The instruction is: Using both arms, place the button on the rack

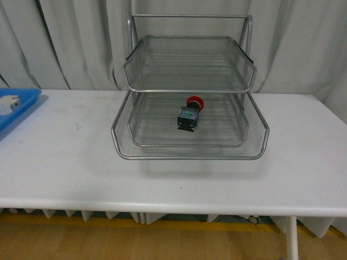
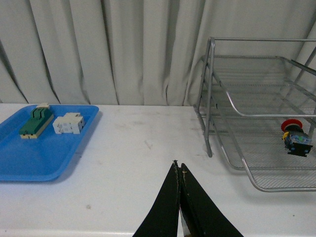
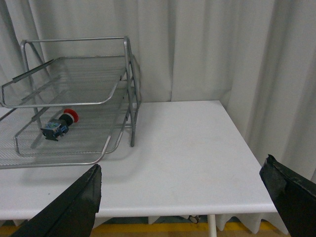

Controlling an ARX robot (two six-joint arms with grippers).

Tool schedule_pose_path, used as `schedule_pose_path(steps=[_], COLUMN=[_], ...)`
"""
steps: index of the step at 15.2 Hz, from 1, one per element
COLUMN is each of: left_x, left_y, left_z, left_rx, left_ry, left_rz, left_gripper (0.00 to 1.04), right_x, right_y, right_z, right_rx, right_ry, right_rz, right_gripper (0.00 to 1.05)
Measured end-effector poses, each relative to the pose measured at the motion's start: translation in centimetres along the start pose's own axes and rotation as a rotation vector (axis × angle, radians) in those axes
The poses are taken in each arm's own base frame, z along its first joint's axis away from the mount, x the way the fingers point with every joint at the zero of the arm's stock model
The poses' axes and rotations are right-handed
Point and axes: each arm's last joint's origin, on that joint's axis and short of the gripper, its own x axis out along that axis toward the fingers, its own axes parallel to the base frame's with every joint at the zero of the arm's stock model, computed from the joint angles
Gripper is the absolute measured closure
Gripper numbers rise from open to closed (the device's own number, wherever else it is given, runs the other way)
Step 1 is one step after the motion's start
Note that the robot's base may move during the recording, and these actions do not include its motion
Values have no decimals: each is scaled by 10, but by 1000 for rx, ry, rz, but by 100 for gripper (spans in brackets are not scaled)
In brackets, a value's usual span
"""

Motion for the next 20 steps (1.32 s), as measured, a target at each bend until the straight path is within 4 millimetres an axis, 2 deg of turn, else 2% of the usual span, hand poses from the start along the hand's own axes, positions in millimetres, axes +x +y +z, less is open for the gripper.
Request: schedule_pose_path(steps=[4,10,20], left_x=[-16,-32,-51], left_y=[0,0,0], left_z=[-14,-10,-14], left_rx=[0,0,0], left_ry=[2,-21,-2], left_rz=[-1,0,1], left_gripper=[103,103,103], right_x=[0,0,0], right_y=[0,0,0], right_z=[0,0,0], right_rx=[0,0,0], right_ry=[0,0,1], right_rz=[0,0,0], right_gripper=[6,6,6])
